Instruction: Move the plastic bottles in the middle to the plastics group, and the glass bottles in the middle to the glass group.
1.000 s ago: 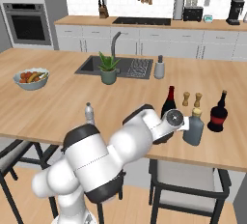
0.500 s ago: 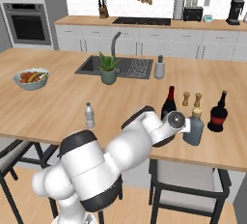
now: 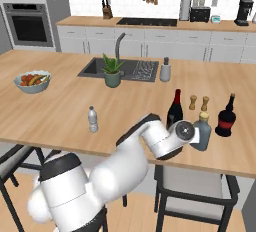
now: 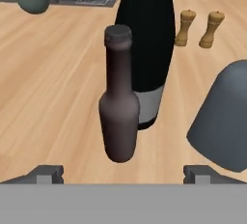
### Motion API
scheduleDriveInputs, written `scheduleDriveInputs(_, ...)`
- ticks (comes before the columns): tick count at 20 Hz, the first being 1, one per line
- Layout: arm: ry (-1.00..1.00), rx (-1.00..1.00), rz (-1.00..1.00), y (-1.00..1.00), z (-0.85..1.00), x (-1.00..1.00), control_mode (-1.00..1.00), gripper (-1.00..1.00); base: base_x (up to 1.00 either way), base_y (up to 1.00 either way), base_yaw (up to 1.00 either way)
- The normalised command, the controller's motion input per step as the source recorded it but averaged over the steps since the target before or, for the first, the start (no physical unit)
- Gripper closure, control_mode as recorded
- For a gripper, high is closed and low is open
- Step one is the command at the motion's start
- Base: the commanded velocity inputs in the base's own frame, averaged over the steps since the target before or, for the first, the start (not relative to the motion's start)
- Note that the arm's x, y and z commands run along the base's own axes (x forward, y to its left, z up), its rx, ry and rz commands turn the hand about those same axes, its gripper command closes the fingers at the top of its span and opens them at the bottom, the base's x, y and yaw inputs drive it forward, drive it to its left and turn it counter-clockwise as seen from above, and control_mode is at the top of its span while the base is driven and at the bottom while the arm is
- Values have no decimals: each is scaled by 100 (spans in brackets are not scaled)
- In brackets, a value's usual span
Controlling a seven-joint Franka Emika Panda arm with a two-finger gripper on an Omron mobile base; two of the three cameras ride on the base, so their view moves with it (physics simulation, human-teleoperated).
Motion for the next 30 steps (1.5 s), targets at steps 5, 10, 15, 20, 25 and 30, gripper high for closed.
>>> scheduleDriveInputs(5, 3, 0, 3, 50, 36, -51, -100, -100, 0, 0, 0)
scheduleDriveInputs(10, 17, 0, 0, 94, 38, -2, -100, -100, 0, 0, 0)
scheduleDriveInputs(15, 20, 0, 1, 100, 40, 1, -100, -100, 0, 0, 0)
scheduleDriveInputs(20, 21, -3, 0, 100, 51, 11, -100, -100, 0, 0, 0)
scheduleDriveInputs(25, 28, -9, 0, 92, 51, 52, -100, -100, 0, 0, 0)
scheduleDriveInputs(30, 9, -4, 0, 79, -32, 52, -100, -100, 0, 0, 0)
